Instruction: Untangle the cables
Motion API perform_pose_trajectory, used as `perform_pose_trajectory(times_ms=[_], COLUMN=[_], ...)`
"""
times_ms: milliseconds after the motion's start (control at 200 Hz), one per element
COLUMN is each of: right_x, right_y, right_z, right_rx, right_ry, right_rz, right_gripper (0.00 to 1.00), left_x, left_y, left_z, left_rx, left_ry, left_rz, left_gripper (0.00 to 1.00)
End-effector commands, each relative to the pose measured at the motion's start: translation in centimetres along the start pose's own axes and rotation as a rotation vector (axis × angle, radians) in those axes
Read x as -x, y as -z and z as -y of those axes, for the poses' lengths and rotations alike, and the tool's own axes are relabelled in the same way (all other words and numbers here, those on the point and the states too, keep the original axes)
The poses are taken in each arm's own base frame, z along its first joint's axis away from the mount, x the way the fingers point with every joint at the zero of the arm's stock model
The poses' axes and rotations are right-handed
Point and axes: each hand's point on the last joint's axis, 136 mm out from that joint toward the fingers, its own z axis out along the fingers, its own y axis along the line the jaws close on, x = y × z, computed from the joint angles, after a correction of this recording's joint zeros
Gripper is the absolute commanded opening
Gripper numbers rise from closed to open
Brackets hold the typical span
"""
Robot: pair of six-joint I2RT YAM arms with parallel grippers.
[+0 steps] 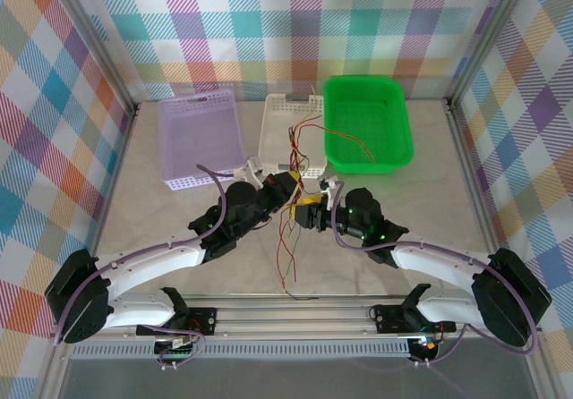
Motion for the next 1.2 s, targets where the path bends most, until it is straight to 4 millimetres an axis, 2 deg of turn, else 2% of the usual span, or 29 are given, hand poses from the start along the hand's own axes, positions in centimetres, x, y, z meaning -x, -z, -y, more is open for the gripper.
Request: perform_pose_trajectory(times_ms=[0,50,165,225,440,595,775,1055,1195], right_x=[1.9,1.7,1.6,1.6,1.3,1.4,1.8,2.0,2.2], right_y=[0.2,0.1,0.7,1.2,4.6,6.8,9.0,11.3,10.7], right_z=[-0.9,-0.7,0.5,1.1,4.6,5.6,6.6,7.6,5.3], right_rx=[0.02,0.011,-0.056,-0.106,-0.341,-0.42,-0.497,-0.543,-0.401], right_ry=[0.042,0.049,0.055,0.064,0.073,0.105,0.111,0.102,0.095], right_rz=[0.094,0.084,0.093,0.086,0.073,0.068,0.071,0.07,0.077], right_gripper=[0.42,0.31,0.15,0.0,0.0,0.0,0.0,0.0,0.0], left_x=[0.8,0.8,0.9,1.1,2.2,2.8,3.0,4.0,3.0], left_y=[0.3,0.4,0.9,1.4,3.9,5.3,6.0,7.0,6.1], left_z=[2.5,2.7,2.5,2.5,0.9,-0.8,-2.8,-4.6,-4.7], left_rx=[-0.095,-0.099,-0.092,-0.084,0.067,0.166,0.29,0.428,0.402], left_ry=[0.041,0.041,0.033,0.02,-0.129,-0.213,-0.31,-0.421,-0.42], left_rz=[0.039,0.039,0.043,0.048,0.053,0.035,-0.019,-0.036,-0.083], left_gripper=[0.0,0.0,0.0,0.0,0.0,0.0,0.0,0.0,0.0])
